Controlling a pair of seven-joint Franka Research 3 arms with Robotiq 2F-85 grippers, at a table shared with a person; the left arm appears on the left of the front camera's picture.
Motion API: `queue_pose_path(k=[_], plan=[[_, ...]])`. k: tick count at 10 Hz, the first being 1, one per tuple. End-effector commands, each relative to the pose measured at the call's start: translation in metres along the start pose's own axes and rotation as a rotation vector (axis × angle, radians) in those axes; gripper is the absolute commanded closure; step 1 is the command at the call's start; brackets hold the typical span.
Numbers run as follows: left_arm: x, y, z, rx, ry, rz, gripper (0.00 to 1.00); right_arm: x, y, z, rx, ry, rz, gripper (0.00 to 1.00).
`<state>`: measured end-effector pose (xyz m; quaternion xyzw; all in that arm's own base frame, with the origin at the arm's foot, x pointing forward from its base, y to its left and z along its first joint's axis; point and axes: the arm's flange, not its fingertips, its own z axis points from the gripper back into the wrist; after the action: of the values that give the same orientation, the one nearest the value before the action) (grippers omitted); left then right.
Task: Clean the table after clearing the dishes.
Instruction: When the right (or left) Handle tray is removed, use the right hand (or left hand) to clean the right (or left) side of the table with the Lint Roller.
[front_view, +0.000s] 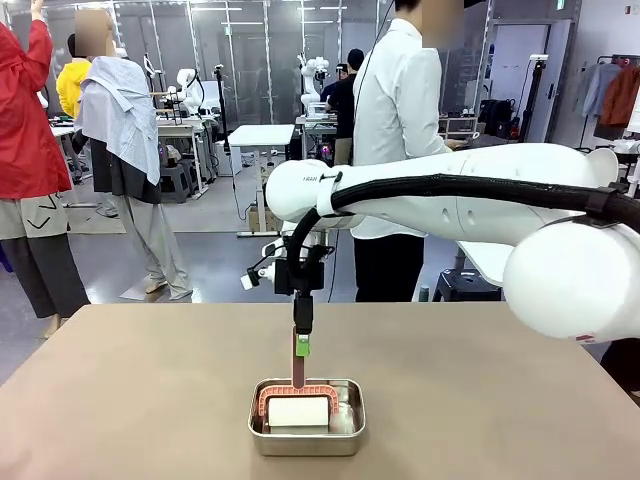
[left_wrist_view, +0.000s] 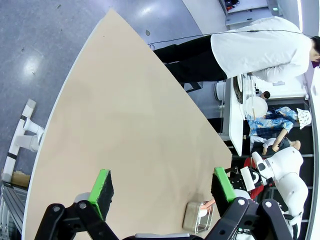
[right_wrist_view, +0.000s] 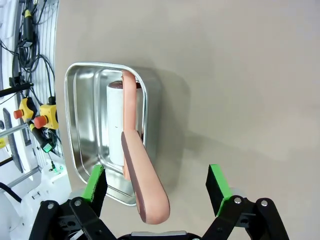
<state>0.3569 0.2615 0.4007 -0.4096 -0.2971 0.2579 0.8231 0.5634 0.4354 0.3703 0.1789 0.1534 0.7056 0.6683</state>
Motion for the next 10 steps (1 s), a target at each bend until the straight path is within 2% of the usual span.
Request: queue_pose_path(k=[1,2,3,4,6,7,8,10], plan=[[0.0009,-0.0015,0.0024,-0.008,-0.009,0.007,0.0,0.0138,-0.0015,0.0068,0.019,0.021,-0.031,0.11],[0.0009,-0.0015,0.0024,-0.008,-0.009,0.007,0.0,0.0141,-0.0005,0.0066,0.015,0.024,-0.02,0.6],[0.0009,-0.0015,0.0024,-0.008,-0.009,0.007,0.0,0.0152,-0.0007,0.0059,0.018,0.023,-0.021,0.7],[0.0009,-0.0015,0.0024,-0.008,-0.009,0.007,0.0,0.0159,-0.0012,0.0055,0.024,0.016,-0.026,1.0],[0.0009,-0.0015,0.0024,-0.008,-0.009,0.007,0.0,0.0194,-0.0005,0.0032,0.085,0.031,-0.062,1.0],[0.0009,-0.0015,0.0024,-0.008,-0.009,0.007,0.0,0.0199,-0.0003,0.0021,0.099,0.038,-0.065,0.97],[0.0009,-0.0015,0.0024,-0.008,-0.009,0.007,0.0,0.0196,-0.0004,0.0023,0.106,0.041,-0.077,1.0],[0.0009,-0.0015,0.0024,-0.008,-0.009,0.007,0.0,0.0199,0.0009,0.0039,0.122,0.016,-0.073,1.0]])
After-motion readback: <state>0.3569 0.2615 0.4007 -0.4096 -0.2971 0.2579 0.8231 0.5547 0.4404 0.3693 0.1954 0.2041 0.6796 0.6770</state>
